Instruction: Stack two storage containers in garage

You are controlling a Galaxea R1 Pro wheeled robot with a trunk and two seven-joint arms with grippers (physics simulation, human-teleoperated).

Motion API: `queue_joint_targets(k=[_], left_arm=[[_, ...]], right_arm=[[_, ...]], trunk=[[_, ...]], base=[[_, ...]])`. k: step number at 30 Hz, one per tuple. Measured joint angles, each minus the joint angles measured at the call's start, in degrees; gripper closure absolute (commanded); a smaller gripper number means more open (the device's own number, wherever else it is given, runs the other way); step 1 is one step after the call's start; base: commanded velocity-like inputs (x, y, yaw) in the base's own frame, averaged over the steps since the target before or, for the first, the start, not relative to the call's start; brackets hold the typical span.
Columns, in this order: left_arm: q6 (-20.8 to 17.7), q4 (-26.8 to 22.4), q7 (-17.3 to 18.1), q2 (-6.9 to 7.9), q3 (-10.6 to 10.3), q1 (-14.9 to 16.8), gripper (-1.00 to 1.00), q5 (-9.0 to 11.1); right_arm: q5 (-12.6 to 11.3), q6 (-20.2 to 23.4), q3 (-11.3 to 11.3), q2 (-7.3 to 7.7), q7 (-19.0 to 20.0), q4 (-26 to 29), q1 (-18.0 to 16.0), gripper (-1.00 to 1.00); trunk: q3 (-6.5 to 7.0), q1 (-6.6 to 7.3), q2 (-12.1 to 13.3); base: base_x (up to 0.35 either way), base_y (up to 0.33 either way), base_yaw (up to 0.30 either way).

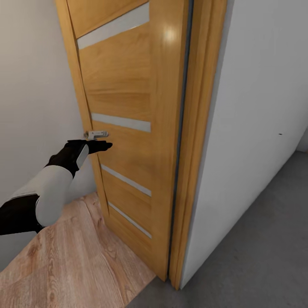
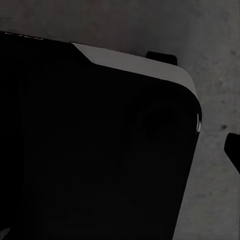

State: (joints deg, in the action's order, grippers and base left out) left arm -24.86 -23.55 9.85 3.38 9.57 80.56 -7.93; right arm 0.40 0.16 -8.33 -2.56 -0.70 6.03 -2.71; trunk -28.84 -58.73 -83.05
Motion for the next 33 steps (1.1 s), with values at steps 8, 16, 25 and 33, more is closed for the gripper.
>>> queue_joint_targets(k=[8, 16, 25, 33], left_arm=[[0.0, 0.0, 0.0, -0.03, 0.0, 0.0, -1.00, 0.0], [0.0, 0.0, 0.0, -0.02, 0.0, 0.0, -1.00, 0.0], [0.2, 0.0, -0.2, 1.80, 0.0, 0.0, -1.00, -1.5], [0.1, 0.0, -0.2, 0.44, -0.1, 0.0, -1.00, -1.8]], right_arm=[[0.0, 0.0, 0.0, 0.08, 0.0, 0.0, -0.1, -1.00], [0.0, 0.0, 0.0, 0.10, 0.0, 0.0, -0.1, -1.00], [0.0, 0.0, 0.0, 0.09, 0.1, 0.0, -0.1, -1.00], [0.0, 0.0, 0.0, 0.09, 0.0, 0.0, -0.1, -1.00]], trunk=[[-0.21, 0.02, 0.0], [-0.23, 0.02, 0.0], [-0.22, 0.01, 0.0], [-0.23, -0.01, 0.0]], base=[[0.158, 0.056, 0.047], [0.213, 0.051, -0.137], [0.101, -0.168, -0.103], [0.077, -0.019, -0.008]])
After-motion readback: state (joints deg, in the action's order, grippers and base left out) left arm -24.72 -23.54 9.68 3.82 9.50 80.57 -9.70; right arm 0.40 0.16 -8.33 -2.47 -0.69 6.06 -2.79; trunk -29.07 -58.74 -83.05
